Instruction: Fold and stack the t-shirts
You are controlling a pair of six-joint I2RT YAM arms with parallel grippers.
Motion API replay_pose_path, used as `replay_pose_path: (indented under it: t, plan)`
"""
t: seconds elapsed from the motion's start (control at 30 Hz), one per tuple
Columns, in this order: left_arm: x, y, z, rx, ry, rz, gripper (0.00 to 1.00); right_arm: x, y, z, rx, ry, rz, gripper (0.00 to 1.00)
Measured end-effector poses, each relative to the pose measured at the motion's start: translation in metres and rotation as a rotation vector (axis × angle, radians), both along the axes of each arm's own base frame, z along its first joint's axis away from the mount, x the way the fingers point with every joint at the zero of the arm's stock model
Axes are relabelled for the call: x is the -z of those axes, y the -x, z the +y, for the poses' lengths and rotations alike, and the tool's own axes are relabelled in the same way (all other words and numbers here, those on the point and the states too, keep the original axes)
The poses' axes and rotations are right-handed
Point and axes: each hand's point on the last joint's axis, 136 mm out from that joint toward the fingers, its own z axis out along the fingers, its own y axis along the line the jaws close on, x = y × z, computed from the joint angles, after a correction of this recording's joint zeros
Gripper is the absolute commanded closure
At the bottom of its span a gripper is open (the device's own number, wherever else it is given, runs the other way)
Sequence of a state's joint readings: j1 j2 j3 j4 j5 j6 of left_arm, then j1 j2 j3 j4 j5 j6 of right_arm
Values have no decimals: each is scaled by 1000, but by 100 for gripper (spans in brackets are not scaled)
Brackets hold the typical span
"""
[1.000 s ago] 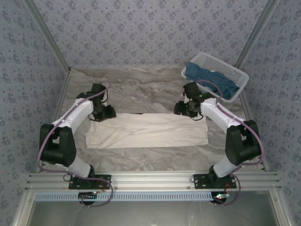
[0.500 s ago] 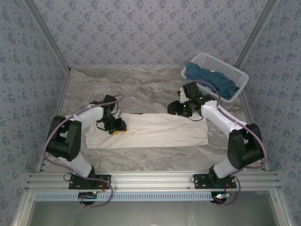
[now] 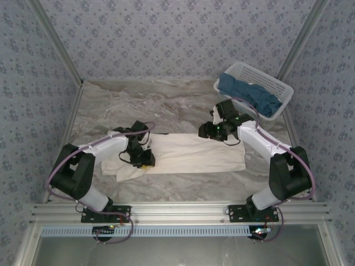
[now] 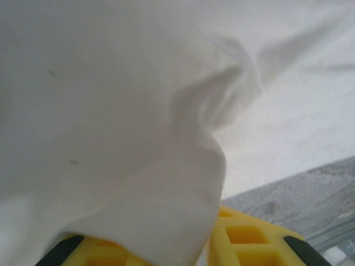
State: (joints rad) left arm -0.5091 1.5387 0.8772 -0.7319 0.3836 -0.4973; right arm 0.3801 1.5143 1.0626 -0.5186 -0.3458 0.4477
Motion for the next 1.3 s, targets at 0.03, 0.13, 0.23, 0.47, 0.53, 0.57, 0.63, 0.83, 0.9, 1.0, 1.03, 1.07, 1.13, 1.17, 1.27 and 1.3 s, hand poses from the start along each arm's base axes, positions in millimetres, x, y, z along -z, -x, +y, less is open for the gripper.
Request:
replay_pose_path:
  t: [0.03,0.13,0.23,0.47,0.53,0.57,0.63,0.83,0.9,1.0,1.03,1.07,1.13,1.17,1.27,1.3]
  plan:
    - [-2,4,-2,8,5,8,74,1,1,0,0,1,4,46]
    - [-8,15,-9,11,41,52,71,3,2,-1,0,3,7,47]
    - [-17,22,-12,8,74,83,69,4,3,-1,0,4,10,47]
    - [-57,-27,9,-146,125,-44,61,4,3,-1,0,4,12,48]
    - [-54,-37,21,-189,97,-60,62,4,3,-1,0,4,12,48]
    - [-50,-40,25,-200,77,-55,62,4,3,-1,0,4,12,48]
    - [-40,-41,27,-203,53,-38,63,4,3,-1,0,4,12,48]
    - [-20,-37,21,-182,-15,-15,65,6,4,-2,3,4,15,48]
    - [-16,-35,29,-184,-74,-20,66,8,5,-2,6,4,21,48]
    - [-13,-40,66,-293,-152,-23,63,10,6,-2,8,1,24,48]
    - [-13,-43,83,-351,-168,-24,62,11,6,-1,8,-1,26,48]
    - [-13,-46,102,-416,-184,-26,62,11,6,-1,8,-4,27,48]
    - [-15,-50,133,-523,-198,-36,61,13,5,1,6,-10,32,48]
    - [-16,-52,145,-563,-199,-45,62,16,5,3,4,-13,38,48]
    - [-15,-59,165,-627,-185,-59,68,29,6,6,6,-22,76,48]
    - [-14,-61,169,-640,-179,-61,68,34,7,6,9,-20,93,48]
